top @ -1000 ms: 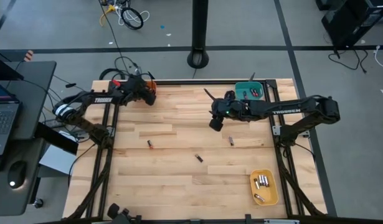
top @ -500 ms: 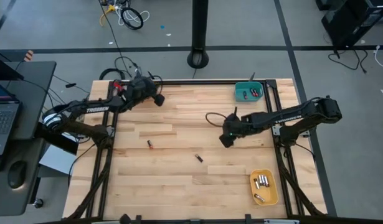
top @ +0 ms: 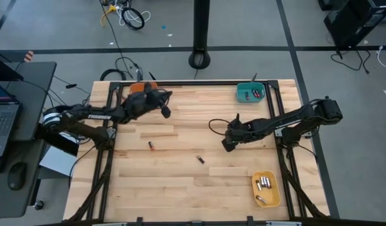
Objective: Sort batteries
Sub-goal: Put the silver battery into the yellow bin
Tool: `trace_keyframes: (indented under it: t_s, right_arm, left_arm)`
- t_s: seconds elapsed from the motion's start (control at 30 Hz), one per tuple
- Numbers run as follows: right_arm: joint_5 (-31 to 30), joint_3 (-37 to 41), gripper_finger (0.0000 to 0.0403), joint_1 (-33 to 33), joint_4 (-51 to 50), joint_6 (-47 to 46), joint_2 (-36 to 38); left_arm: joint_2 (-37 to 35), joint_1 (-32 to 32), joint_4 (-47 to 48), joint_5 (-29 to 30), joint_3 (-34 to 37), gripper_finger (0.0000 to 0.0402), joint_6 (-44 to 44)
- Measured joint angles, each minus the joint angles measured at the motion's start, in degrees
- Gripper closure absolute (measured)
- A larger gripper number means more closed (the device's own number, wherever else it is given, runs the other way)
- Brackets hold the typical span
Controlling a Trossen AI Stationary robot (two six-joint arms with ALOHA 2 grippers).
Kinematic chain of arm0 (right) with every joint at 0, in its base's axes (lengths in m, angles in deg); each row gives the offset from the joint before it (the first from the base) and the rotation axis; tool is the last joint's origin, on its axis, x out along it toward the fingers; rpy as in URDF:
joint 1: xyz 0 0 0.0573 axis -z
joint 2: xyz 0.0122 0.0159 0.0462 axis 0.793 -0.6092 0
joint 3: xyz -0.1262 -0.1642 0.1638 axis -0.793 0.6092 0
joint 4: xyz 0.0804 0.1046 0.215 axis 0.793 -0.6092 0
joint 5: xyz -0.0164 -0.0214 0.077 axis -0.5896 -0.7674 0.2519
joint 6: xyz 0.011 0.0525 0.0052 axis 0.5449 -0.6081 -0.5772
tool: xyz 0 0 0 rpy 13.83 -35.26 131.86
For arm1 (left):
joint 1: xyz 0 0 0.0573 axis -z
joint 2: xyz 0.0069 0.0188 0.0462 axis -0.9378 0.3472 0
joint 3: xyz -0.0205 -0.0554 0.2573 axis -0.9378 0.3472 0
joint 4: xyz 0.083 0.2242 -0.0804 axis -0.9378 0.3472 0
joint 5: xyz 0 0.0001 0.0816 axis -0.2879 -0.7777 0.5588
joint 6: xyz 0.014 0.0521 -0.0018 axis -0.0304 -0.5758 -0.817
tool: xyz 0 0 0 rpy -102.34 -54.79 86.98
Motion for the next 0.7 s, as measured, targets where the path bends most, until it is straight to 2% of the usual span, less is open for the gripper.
trace_keyframes:
  t_s: [0.17,0.43,0.53,0.7]
  right_arm:
    - [0.64,0.02,0.0245,-0.81,0.95,-1.3,-1.78]
    - [2.01,-0.07,0.0255,-1.32,1.28,-2.45,-7.2]
    - [1.97,-0.28,0.0278,-1.36,1.47,-1.52,-8.25]
    - [2.75,-0.22,0.0348,-1.22,1.56,2.93,-7.84]
  left_arm:
    - [0.0,0.0,-12.53,-4.5,8.33,0.039,0.83]
    - [0.04,0.13,-16.23,-5.85,13.11,0.039,2.57]
    - [0.04,0.16,-16.22,-8.83,13.17,0.039,3.74]
    - [0.04,0.9,-16.26,-20.97,13.15,0.039,3.58]
